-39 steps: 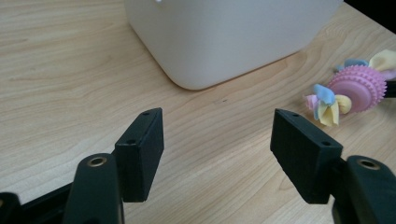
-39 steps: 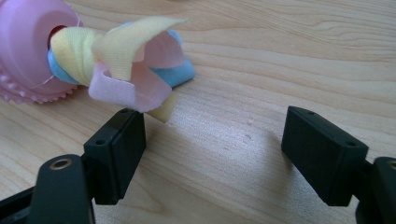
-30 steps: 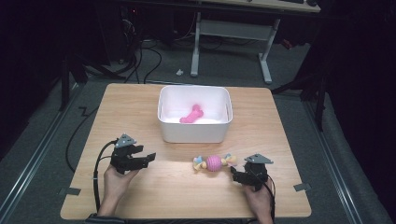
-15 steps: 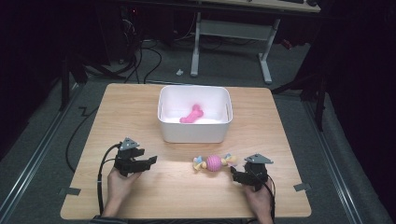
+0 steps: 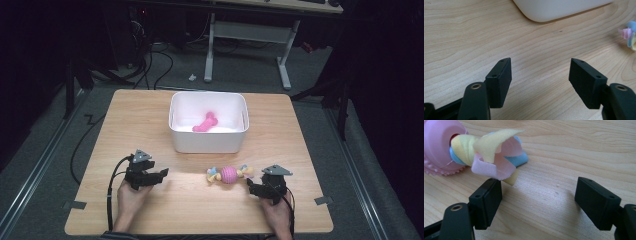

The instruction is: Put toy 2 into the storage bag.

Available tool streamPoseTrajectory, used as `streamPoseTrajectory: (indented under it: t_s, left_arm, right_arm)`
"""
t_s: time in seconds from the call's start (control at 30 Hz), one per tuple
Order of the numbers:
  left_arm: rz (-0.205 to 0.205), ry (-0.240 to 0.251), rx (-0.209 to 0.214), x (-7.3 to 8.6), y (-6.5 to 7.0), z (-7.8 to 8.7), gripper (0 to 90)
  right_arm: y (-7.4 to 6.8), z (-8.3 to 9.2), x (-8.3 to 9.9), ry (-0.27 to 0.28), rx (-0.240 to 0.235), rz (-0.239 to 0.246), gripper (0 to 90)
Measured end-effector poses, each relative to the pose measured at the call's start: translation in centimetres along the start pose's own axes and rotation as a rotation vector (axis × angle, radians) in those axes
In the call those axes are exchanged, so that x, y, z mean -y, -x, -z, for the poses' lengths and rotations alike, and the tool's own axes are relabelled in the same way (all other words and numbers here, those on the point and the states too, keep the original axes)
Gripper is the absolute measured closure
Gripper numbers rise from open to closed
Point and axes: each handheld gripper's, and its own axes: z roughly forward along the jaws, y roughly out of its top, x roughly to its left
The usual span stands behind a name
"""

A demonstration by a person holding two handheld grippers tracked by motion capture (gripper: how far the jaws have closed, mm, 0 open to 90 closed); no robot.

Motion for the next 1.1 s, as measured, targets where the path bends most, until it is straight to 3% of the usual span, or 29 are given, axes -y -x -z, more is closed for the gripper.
streamPoseTrajectory:
  t_s: [0.77, 1.0, 1.1]
  left_arm:
    - [-0.015, -0.022, -0.059, 0.9, -0.1, -1.3, 35.0]
    - [-0.029, 0.019, -0.083, 1.5, 0.0, -1.3, 34.9]
    - [-0.059, 0.03, -0.121, 1.8, 0.3, -1.4, 33.6]
  right_arm:
    - [0.0, 0.0, 0.0, -0.001, -0.001, -0.001, 22.0]
    - [0.0, 0.0, 0.0, 0.0, -0.003, 0.001, 21.6]
    - [0.0, 0.0, 0.0, -0.003, -0.011, 0.009, 19.4]
